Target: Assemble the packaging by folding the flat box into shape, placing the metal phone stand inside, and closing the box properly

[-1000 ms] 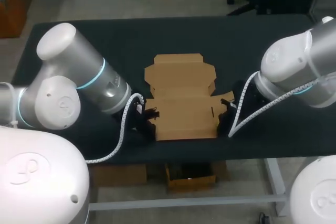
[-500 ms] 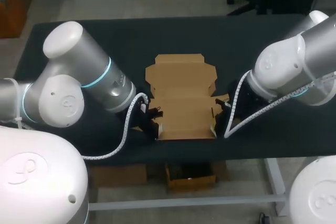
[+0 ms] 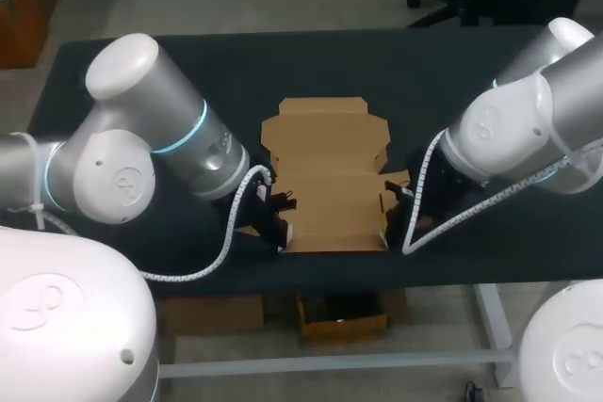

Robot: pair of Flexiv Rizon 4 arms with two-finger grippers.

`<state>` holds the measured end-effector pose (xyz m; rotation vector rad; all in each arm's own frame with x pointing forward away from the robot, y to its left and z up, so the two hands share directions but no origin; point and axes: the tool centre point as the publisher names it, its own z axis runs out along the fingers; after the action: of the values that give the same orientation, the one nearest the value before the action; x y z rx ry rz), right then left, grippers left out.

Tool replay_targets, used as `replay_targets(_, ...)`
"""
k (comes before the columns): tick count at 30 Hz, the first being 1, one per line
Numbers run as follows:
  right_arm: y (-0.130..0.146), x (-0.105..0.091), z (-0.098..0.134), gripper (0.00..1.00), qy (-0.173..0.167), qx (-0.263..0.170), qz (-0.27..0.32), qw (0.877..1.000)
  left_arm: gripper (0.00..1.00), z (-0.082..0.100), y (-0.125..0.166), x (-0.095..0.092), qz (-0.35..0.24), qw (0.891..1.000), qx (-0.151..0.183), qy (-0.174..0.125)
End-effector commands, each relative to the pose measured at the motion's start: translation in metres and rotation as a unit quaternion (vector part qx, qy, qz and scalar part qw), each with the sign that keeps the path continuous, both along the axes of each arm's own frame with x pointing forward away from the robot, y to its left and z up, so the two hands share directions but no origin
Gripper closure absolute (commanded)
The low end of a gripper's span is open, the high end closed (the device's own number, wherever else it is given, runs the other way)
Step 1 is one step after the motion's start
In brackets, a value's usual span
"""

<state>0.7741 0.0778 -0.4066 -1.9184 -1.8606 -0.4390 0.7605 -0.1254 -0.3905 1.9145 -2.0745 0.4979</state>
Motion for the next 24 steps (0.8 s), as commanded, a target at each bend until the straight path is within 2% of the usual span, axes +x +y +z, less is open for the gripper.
replay_targets(1, 0.001, -0.004, 0.001, 1.00, -0.001, 0.000, -0.001, 1.000, 1.00, -0.002, -0.005, 0.002, -0.001, 1.000, 0.004, 0.000)
replay_targets(24, 0.012, -0.012, -0.003, 1.00, -0.007, -0.021, -0.011, 1.000, 1.00, -0.011, -0.012, -0.001, -0.011, 1.000, 0.001, 0.007)
